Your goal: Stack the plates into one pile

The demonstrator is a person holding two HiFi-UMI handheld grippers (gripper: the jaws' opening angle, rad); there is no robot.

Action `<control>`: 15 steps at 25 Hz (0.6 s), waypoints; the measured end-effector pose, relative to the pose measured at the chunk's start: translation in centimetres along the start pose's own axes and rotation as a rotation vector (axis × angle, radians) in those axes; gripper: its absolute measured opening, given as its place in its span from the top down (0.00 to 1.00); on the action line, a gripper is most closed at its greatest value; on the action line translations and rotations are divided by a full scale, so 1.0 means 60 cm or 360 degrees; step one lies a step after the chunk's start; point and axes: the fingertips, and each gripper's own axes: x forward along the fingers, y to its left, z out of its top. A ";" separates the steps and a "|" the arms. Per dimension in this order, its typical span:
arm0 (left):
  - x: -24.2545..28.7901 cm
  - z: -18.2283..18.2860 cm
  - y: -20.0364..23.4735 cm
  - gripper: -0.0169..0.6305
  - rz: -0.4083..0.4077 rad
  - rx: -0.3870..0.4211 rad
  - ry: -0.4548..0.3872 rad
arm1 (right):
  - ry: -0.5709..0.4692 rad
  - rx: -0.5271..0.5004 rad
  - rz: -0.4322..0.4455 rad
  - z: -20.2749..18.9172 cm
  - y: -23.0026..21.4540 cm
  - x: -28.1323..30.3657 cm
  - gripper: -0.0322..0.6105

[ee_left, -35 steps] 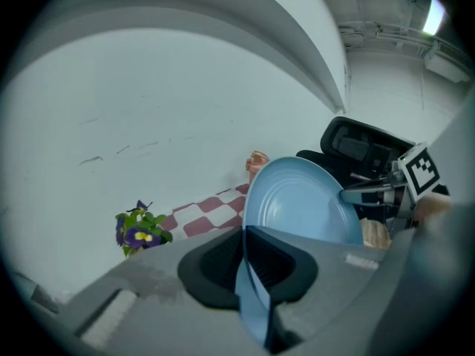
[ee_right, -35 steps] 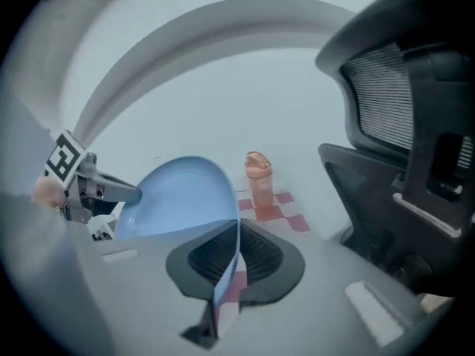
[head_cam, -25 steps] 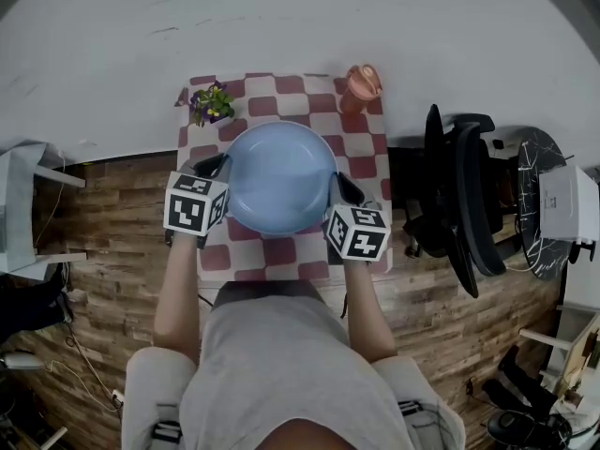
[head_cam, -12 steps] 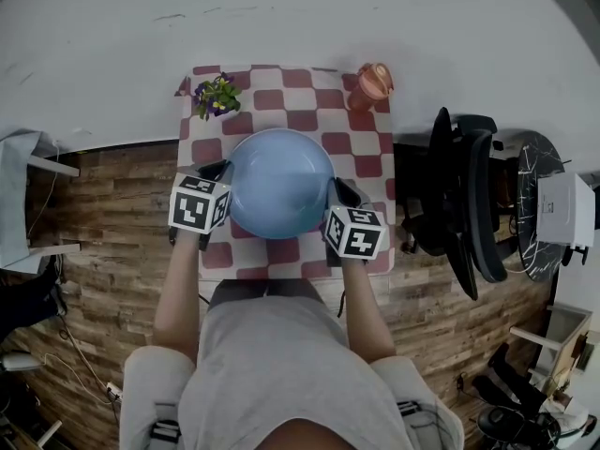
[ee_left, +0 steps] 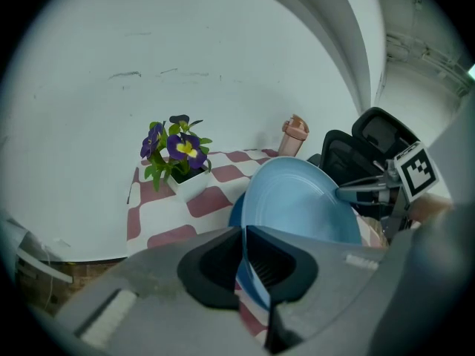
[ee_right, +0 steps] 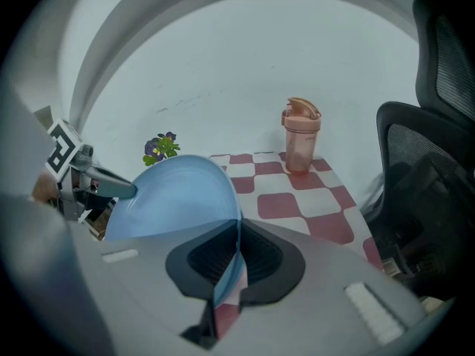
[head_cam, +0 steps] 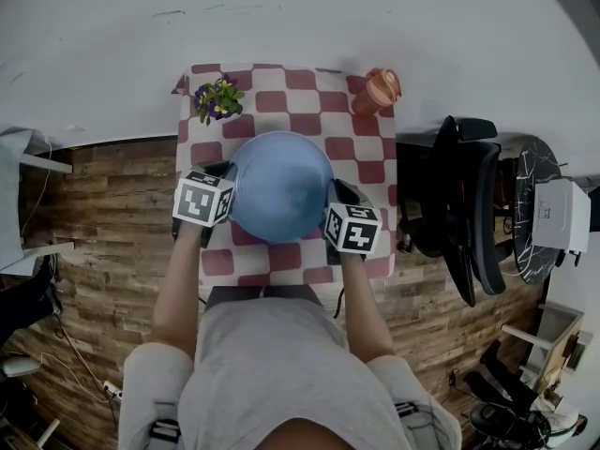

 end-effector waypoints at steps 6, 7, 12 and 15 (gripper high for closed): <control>0.032 -0.009 0.011 0.93 -0.0048 -0.0002 0.0086 | 0.0088 0.0003 -0.0037 -0.009 -0.008 0.026 0.93; 0.036 -0.009 0.012 0.93 -0.0053 0.0004 0.0098 | 0.0101 0.0005 -0.0043 -0.010 -0.009 0.030 0.93; 0.054 -0.017 0.018 0.92 -0.0086 0.0000 0.0147 | 0.0164 0.0001 -0.0065 -0.020 -0.014 0.049 0.92; 0.057 -0.016 0.017 0.92 -0.0128 -0.0004 0.0160 | 0.0198 0.0003 -0.0079 -0.025 -0.017 0.056 0.92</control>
